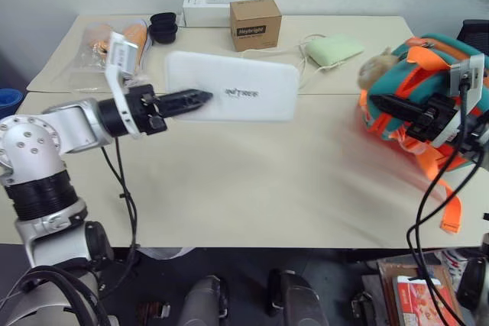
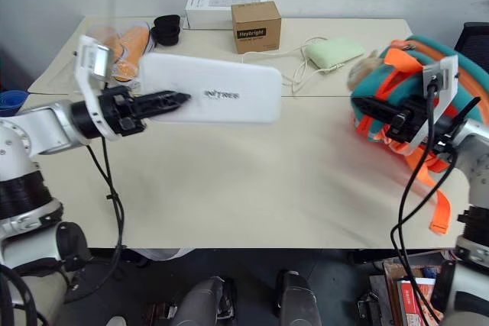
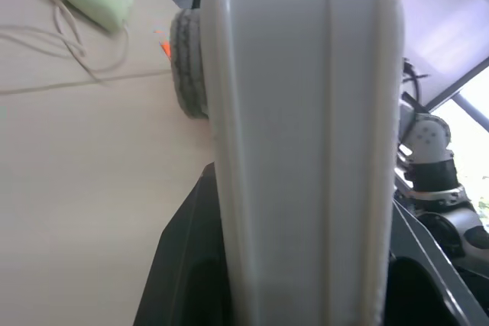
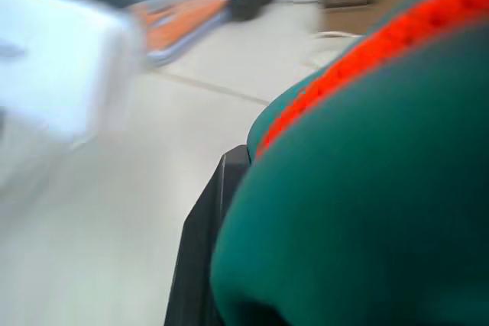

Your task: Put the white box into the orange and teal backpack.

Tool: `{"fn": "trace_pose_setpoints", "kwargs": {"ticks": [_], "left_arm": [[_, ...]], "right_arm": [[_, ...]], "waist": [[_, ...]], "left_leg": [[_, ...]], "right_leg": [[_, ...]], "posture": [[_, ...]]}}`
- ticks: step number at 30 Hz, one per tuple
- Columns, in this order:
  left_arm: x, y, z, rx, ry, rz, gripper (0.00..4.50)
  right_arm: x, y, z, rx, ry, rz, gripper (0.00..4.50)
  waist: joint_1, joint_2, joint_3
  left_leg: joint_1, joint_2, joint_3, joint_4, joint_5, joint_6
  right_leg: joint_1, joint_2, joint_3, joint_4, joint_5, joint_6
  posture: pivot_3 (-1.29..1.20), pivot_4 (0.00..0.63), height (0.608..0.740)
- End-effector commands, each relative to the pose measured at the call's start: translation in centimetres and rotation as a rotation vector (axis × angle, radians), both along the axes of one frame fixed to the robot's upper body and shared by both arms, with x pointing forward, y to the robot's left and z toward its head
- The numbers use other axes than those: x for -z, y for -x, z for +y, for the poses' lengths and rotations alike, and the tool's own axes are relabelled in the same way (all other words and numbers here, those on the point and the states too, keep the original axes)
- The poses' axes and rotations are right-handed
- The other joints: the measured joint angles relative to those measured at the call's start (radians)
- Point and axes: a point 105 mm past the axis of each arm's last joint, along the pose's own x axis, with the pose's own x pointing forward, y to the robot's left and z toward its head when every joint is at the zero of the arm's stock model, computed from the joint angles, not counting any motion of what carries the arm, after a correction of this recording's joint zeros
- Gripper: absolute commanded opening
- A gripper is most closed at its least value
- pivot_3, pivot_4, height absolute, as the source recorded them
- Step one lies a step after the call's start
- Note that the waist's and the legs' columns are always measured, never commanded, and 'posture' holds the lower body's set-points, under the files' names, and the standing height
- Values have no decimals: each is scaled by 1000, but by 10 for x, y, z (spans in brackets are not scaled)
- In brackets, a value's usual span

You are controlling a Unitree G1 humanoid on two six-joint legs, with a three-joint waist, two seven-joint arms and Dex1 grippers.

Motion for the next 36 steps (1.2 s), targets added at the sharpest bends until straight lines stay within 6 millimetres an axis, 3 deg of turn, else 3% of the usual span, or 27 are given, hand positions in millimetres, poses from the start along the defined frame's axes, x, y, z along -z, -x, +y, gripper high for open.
{"fn": "trace_pose_setpoints", "kwargs": {"ticks": [1,5,11,16,26,32,36], "left_arm": [[-33,0,9,-1,25,-176,1359],[-50,-4,11,4,34,-282,1359],[-60,0,-1,77,56,-378,1359],[-55,10,-14,188,74,-405,1359],[-33,-6,-56,321,-55,-501,1359],[-62,-11,-41,312,12,-524,1359],[-51,-12,-41,336,-67,-534,1359]], "right_arm": [[-33,48,31,-294,33,-52,17],[-37,77,41,-445,89,-14,17],[-43,103,47,-562,106,39,17],[-39,97,47,-533,99,54,17],[-37,106,46,-581,81,92,17],[-38,114,43,-578,85,96,17],[-42,119,43,-577,79,83,17]], "waist": [[1,0,0],[4,0,0],[7,-1,0],[12,-1,0],[27,-1,1],[28,-1,1],[23,-1,1]], "left_leg": [[0,0,0,0,0,0],[0,0,0,0,-1,1],[-1,-1,0,1,-2,3],[-1,-1,0,1,-2,3],[-1,-1,0,3,-2,3],[-2,-1,0,3,-2,5],[-2,-1,0,2,-2,5]], "right_leg": [[0,0,0,0,0,0],[0,-1,-1,-2,0,0],[1,-3,-1,-2,0,0],[1,-3,-1,-2,0,1],[1,-2,-2,-3,0,0],[1,-3,-2,-3,1,1],[1,-3,-3,-3,1,1]], "posture": [[0,150,740],[0,150,740],[0,150,740],[0,150,740],[0,150,740],[0,150,740],[0,150,740]]}}
